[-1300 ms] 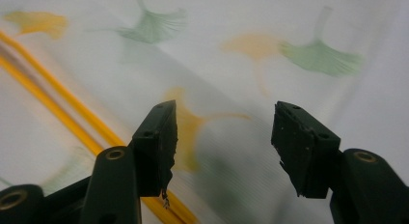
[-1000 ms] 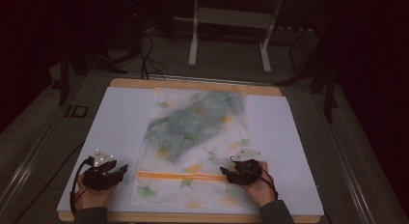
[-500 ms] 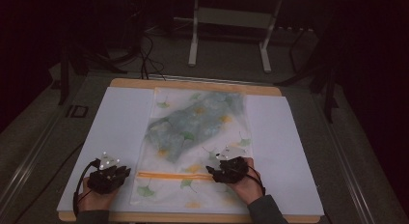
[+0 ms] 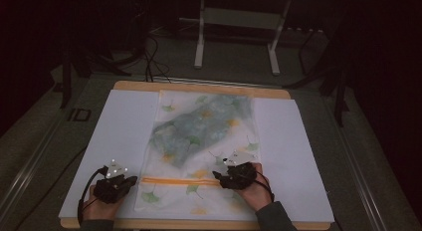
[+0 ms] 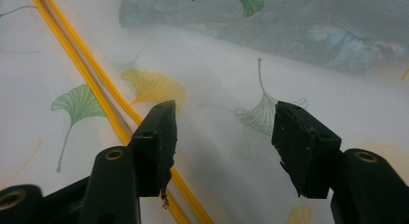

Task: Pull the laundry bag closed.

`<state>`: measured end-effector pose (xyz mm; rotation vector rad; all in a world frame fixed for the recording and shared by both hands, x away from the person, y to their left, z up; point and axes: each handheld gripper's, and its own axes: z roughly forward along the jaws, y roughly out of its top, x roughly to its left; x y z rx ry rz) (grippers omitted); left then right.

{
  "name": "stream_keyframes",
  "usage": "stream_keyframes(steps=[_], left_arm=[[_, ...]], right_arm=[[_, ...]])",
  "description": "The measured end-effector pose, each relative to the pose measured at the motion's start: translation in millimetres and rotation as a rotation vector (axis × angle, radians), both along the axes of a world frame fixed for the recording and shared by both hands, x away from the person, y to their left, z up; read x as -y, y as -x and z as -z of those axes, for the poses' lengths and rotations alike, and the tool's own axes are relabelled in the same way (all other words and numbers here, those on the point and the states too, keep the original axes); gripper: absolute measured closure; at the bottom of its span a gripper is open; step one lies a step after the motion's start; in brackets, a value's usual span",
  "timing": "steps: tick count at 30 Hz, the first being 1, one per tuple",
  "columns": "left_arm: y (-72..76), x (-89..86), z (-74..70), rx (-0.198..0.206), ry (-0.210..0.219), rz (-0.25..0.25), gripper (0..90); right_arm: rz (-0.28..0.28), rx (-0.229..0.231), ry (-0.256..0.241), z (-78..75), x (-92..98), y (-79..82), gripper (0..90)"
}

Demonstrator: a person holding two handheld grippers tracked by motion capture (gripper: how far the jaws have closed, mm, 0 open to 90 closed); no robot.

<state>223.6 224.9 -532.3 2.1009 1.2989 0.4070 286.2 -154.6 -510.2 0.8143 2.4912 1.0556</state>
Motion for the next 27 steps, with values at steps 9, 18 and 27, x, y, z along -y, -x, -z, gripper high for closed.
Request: stream_keyframes(steps=[9,18,27], left_arm=[[3.8,6.4,-1.1,0.007,-0.016,0.02,89.5],[4.4,10.7,-2.6,0.017,-0.018,0.062,89.3],[3.9,18.7,-2.6,0.024,-0.031,0.093,88.3]], right_arm=[[-0.011,-0.002,0.003,2.6,-4.0,1.7,41.6],[-0.017,-0.003,-0.001,3.7,-5.5,2.2,41.7],[-0.028,0.0,-0.001,3.5,-10.1,2.3,41.7]])
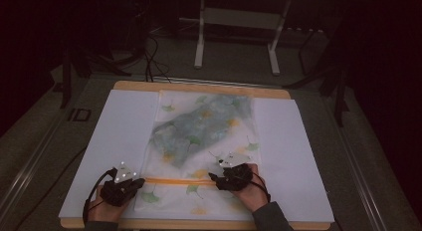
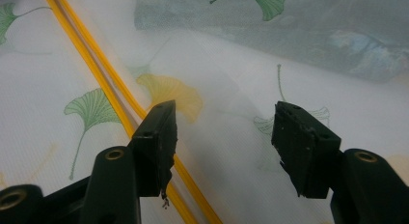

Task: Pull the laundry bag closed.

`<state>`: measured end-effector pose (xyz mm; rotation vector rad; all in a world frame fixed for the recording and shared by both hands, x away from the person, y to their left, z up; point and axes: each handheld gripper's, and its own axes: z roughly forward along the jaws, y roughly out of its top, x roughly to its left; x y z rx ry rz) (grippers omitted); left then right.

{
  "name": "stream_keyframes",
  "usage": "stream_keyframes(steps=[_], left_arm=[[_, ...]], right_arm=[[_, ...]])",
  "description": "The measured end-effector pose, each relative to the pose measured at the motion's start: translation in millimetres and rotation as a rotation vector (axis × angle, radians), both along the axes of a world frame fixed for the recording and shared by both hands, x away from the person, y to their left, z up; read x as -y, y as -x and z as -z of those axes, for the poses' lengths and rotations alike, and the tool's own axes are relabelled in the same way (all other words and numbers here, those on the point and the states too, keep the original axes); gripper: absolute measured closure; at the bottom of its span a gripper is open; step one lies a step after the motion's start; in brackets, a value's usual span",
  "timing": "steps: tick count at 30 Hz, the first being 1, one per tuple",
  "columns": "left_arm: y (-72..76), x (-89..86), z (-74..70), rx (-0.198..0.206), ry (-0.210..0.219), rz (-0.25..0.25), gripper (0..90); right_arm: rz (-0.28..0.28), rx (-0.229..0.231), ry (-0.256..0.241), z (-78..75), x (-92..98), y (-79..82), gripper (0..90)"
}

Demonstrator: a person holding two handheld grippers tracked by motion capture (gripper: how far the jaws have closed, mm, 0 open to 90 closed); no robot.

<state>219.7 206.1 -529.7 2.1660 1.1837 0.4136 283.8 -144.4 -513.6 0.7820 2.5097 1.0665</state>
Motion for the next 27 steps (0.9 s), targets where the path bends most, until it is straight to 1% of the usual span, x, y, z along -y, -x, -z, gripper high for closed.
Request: stream_keyframes(steps=[3,8,9,11,14,15,16,19,22,23,26,27], left_arm=[[0.2,-0.1,-1.1,0.006,-0.005,0.006,87.8],[2.6,-2.6,-4.1,0.016,0.006,0.01,86.2],[3.3,-4.2,-5.3,0.026,0.008,0.006,85.9],[4.0,-6.7,-6.4,0.032,0.017,-0.007,84.7],[3.6,-10.2,-5.9,0.033,0.021,-0.024,82.2],[3.6,-10.2,-5.9,0.033,0.021,-0.024,81.8],[3.1,-13.1,-5.9,0.032,0.019,-0.036,81.1],[3.2,-17.0,-6.1,0.033,0.026,-0.051,79.5],[2.6,-20.1,-5.4,0.031,0.025,-0.068,77.1],[2.2,-21.3,-5.2,0.03,0.021,-0.071,76.2],[2.0,-23.1,-4.9,0.028,0.027,-0.084,75.0],[1.9,-23.9,-5.1,0.029,0.025,-0.085,74.7]], right_arm=[[-0.004,0.0,0.0,0.5,-1.6,0.2,41.7],[-0.02,0.004,-0.002,-0.8,-5.3,0.4,41.4],[-0.021,0.005,-0.007,-1.2,-6.3,0.4,41.5],[-0.031,0.008,-0.009,-2.6,-9.3,0.0,41.5],[-0.056,0.018,-0.008,-4.3,-17.2,-0.7,42.3],[-0.056,0.018,-0.008,-4.3,-17.2,-0.7,42.3],[-0.072,0.016,-0.006,-3.8,-23.8,-1.4,43.3],[-0.103,0.01,0.004,-1.8,-31.7,-2.6,45.9],[-0.144,0.015,0.021,1.0,-43.6,-2.4,51.0],[-0.149,0.011,0.027,1.6,-46.4,-2.4,51.7],[-0.185,0.003,0.016,3.8,-58.4,-2.2,52.6],[-0.19,0.002,0.015,4.2,-61.2,-2.6,53.2]])
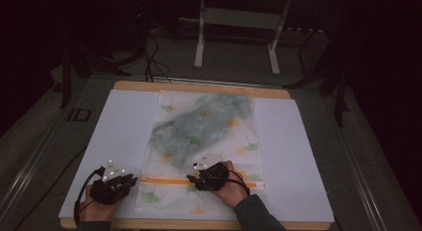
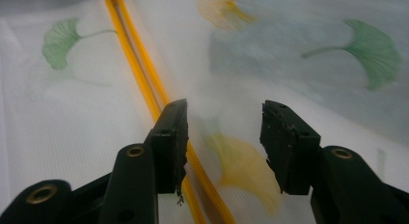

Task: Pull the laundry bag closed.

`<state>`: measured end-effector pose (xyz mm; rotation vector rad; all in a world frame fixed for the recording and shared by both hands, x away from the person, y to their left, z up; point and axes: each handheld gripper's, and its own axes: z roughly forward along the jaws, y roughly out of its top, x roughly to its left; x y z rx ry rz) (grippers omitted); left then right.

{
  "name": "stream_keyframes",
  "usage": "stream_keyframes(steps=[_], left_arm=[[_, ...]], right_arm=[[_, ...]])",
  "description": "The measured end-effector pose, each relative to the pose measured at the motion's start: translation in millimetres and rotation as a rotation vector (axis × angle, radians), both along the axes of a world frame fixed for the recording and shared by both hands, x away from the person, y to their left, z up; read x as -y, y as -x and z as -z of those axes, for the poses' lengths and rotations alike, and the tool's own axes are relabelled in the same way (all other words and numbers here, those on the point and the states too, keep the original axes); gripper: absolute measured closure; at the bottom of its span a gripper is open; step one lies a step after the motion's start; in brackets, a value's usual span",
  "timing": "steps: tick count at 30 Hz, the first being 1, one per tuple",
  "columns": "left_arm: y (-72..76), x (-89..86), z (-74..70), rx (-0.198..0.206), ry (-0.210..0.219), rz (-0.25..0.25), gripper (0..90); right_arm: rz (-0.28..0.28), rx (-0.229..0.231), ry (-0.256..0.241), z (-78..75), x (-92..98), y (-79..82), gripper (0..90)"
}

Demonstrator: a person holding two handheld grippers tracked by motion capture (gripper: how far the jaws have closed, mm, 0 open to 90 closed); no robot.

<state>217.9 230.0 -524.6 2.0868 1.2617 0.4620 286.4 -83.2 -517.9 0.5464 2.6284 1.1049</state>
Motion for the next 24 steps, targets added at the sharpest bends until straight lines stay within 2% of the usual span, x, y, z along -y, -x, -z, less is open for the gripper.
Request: stream_keyframes(steps=[5,9,15,24], left_arm=[[0.0,-2.0,0.2,0.0,0.004,-0.01,74.1],[-0.1,-3.8,0.3,0.0,0.002,-0.014,73.9],[0.1,-4.9,0.4,-0.001,0.006,-0.018,73.1],[-0.5,-5.2,0.9,-0.004,0.002,-0.02,72.3]], right_arm=[[-0.045,-0.025,-0.043,3.5,-13.8,-6.7,57.2],[-0.077,-0.028,-0.055,5.5,-21.2,-9.7,58.3],[-0.14,-0.039,-0.057,8.5,-40.8,-11.5,61.8],[-0.186,-0.058,-0.055,14.0,-63.3,-12.9,65.2]])
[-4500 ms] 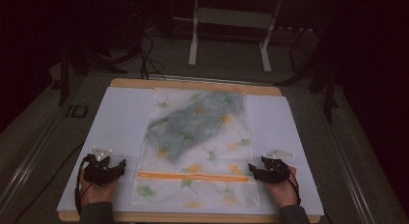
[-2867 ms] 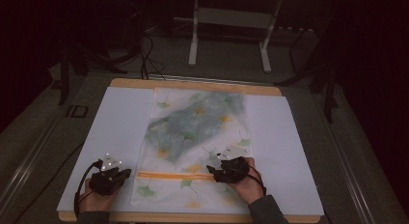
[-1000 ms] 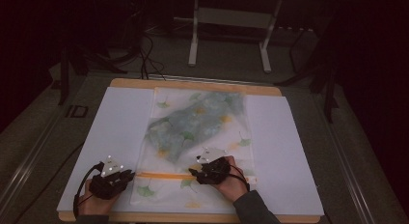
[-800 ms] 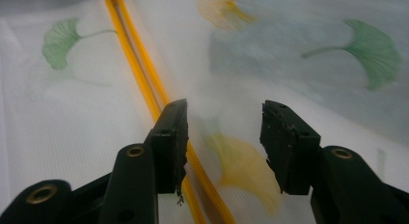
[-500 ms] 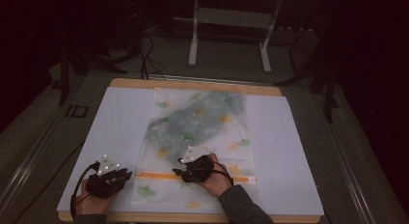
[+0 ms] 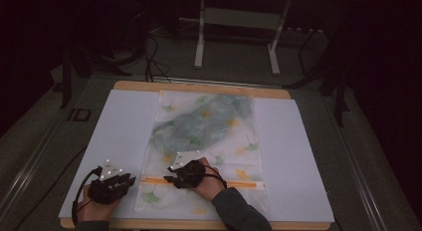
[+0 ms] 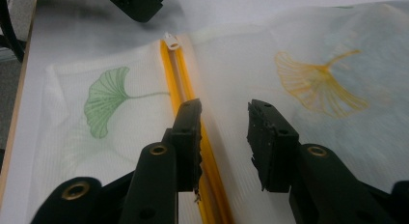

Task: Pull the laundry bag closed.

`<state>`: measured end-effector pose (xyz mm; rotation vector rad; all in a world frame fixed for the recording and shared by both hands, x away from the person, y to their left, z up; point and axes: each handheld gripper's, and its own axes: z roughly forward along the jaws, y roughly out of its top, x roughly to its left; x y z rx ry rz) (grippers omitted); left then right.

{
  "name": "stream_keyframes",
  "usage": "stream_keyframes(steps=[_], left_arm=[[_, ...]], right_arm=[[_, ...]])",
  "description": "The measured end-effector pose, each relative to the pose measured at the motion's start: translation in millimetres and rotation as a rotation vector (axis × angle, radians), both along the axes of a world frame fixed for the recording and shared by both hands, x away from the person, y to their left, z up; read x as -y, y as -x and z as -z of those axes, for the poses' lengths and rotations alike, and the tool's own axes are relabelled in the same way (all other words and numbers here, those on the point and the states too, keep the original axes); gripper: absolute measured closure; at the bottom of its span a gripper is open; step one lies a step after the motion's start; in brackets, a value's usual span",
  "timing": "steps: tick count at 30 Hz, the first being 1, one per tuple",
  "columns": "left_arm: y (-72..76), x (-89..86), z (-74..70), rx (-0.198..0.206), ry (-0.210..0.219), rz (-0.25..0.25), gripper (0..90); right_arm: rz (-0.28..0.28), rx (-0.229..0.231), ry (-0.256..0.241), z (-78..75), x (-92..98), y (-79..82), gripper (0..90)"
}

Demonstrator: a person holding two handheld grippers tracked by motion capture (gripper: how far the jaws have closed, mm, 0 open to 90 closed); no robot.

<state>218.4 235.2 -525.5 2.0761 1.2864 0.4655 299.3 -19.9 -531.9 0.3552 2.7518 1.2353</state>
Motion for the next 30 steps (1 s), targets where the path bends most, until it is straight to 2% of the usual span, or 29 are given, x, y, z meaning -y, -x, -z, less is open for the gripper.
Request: stream_keyframes(steps=[13,30], left_arm=[[0.0,-1.8,-0.2,0.0,-0.002,-0.011,72.4],[0.9,-3.7,-0.4,0.005,-0.004,-0.019,72.3]], right_arm=[[-0.038,-0.013,0.009,2.0,-24.2,-0.3,65.2],[-0.089,-0.004,0.022,6.2,-58.5,5.6,71.8]])
